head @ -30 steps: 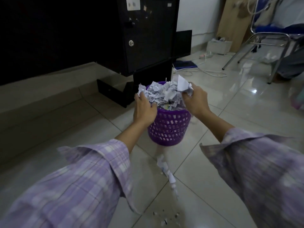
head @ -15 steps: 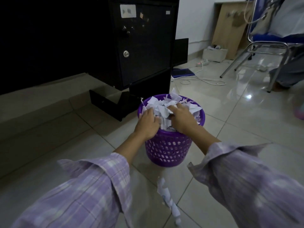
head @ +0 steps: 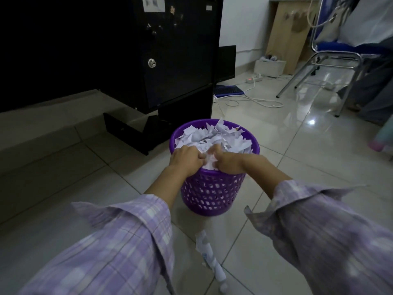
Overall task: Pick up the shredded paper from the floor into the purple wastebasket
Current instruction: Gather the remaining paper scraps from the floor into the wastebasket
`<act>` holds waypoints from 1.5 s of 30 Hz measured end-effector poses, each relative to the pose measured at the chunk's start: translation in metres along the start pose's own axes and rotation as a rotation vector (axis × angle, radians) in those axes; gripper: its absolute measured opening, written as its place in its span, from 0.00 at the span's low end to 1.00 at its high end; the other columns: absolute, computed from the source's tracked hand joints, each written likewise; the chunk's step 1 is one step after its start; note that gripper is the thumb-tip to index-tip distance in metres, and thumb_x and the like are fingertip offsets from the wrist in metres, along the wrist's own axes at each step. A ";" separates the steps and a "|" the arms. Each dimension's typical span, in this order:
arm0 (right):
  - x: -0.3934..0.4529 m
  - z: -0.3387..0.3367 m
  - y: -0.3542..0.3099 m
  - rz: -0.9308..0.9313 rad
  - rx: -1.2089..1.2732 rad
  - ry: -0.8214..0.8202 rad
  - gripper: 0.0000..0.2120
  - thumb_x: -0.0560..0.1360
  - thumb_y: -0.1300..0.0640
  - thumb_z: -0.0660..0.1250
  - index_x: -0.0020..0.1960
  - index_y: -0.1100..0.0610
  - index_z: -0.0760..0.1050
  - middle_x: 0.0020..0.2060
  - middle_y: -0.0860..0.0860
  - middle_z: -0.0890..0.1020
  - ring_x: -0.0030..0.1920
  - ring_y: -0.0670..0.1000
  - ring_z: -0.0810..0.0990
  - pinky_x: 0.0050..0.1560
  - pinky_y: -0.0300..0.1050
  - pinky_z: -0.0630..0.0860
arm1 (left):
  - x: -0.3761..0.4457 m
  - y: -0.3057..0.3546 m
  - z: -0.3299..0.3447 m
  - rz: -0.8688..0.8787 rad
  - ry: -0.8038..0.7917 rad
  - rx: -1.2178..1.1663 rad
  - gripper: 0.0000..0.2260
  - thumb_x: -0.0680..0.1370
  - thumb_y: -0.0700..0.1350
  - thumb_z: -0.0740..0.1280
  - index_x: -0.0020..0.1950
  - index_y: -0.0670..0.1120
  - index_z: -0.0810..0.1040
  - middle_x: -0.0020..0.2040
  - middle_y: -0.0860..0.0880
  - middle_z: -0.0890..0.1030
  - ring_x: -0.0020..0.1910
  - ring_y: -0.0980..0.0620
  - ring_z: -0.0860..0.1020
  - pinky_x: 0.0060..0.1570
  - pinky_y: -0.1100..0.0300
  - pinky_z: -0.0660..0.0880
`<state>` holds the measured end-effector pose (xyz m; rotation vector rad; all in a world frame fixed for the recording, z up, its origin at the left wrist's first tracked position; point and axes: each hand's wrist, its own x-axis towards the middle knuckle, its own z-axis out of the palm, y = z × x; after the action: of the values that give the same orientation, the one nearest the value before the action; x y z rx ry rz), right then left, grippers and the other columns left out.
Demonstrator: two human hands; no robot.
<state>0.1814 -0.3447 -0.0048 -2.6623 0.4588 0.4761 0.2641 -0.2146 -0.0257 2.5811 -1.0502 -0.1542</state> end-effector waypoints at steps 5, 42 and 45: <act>0.001 0.000 0.007 -0.037 -0.098 0.252 0.17 0.77 0.53 0.65 0.66 0.51 0.69 0.62 0.52 0.77 0.62 0.55 0.75 0.62 0.52 0.74 | 0.006 0.005 -0.001 -0.054 -0.042 0.032 0.14 0.76 0.53 0.65 0.56 0.48 0.82 0.56 0.46 0.81 0.56 0.44 0.77 0.53 0.53 0.72; -0.063 -0.007 -0.019 -0.040 0.028 0.662 0.17 0.70 0.64 0.69 0.59 0.57 0.78 0.58 0.57 0.78 0.57 0.57 0.76 0.56 0.52 0.76 | -0.047 0.028 -0.057 0.081 0.204 0.068 0.19 0.79 0.53 0.64 0.64 0.42 0.71 0.64 0.43 0.70 0.63 0.44 0.71 0.58 0.48 0.71; -0.079 0.000 -0.024 -0.065 0.024 0.678 0.17 0.71 0.63 0.70 0.59 0.58 0.77 0.57 0.57 0.78 0.55 0.56 0.77 0.55 0.51 0.77 | -0.065 0.029 -0.055 0.137 0.286 0.034 0.14 0.80 0.49 0.62 0.61 0.42 0.72 0.61 0.44 0.71 0.59 0.44 0.72 0.53 0.50 0.72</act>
<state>0.1204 -0.3050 0.0337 -2.7486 0.5516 -0.4721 0.2105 -0.1736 0.0345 2.4550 -1.1207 0.2606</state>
